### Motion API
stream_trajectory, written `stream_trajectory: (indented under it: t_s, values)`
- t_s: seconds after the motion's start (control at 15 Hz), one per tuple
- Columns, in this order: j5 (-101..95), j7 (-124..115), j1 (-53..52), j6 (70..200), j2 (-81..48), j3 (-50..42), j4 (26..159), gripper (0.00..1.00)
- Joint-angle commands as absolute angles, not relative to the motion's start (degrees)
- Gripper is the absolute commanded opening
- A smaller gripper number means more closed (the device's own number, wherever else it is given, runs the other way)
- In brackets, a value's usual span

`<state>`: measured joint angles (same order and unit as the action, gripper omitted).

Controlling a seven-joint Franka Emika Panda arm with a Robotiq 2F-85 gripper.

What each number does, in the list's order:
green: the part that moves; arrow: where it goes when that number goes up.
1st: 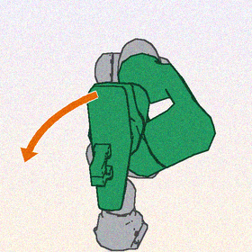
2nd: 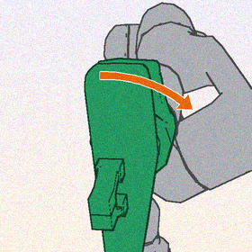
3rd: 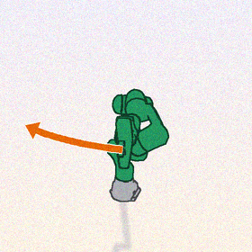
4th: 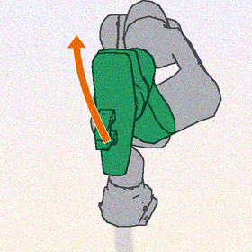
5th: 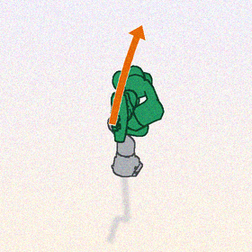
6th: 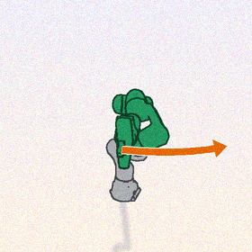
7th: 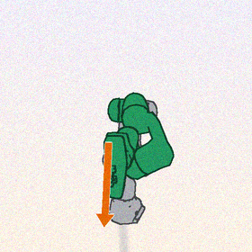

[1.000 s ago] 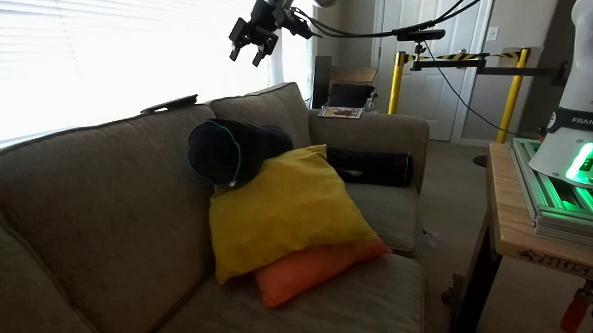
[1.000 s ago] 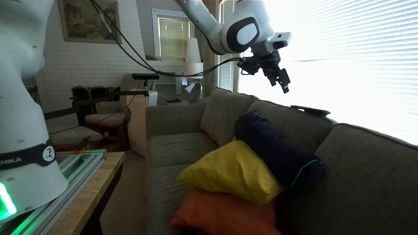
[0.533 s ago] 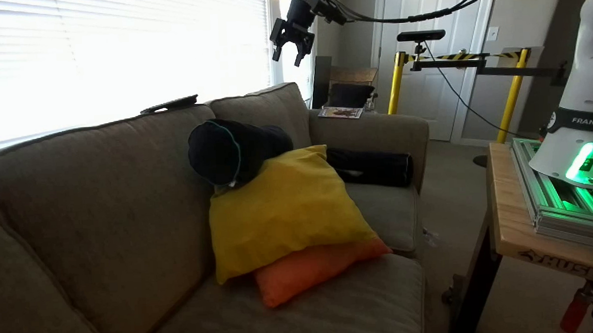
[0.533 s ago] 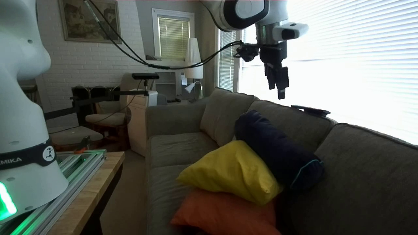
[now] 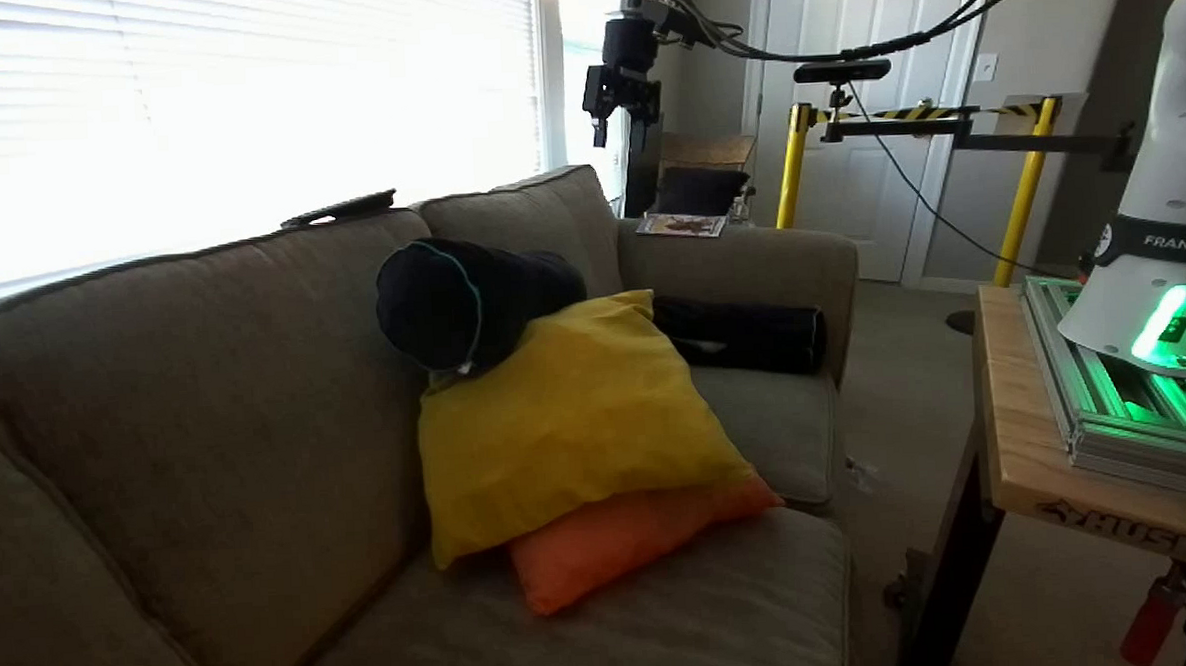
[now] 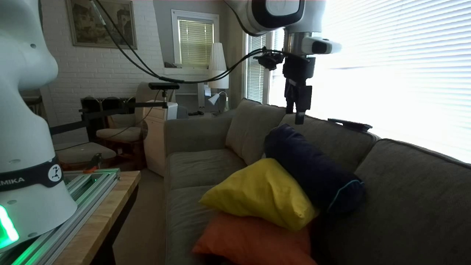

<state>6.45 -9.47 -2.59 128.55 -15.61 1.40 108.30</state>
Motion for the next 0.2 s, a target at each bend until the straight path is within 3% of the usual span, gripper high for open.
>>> stream_trajectory:
  t_s: [0.0, 0.13]
  values:
    - [5.31, -9.49, -2.69, 128.57, -15.6, 1.36, 108.33, 1.0]
    - [4.66, -9.49, -2.81, 128.74, -15.6, 1.34, 108.46, 1.0]
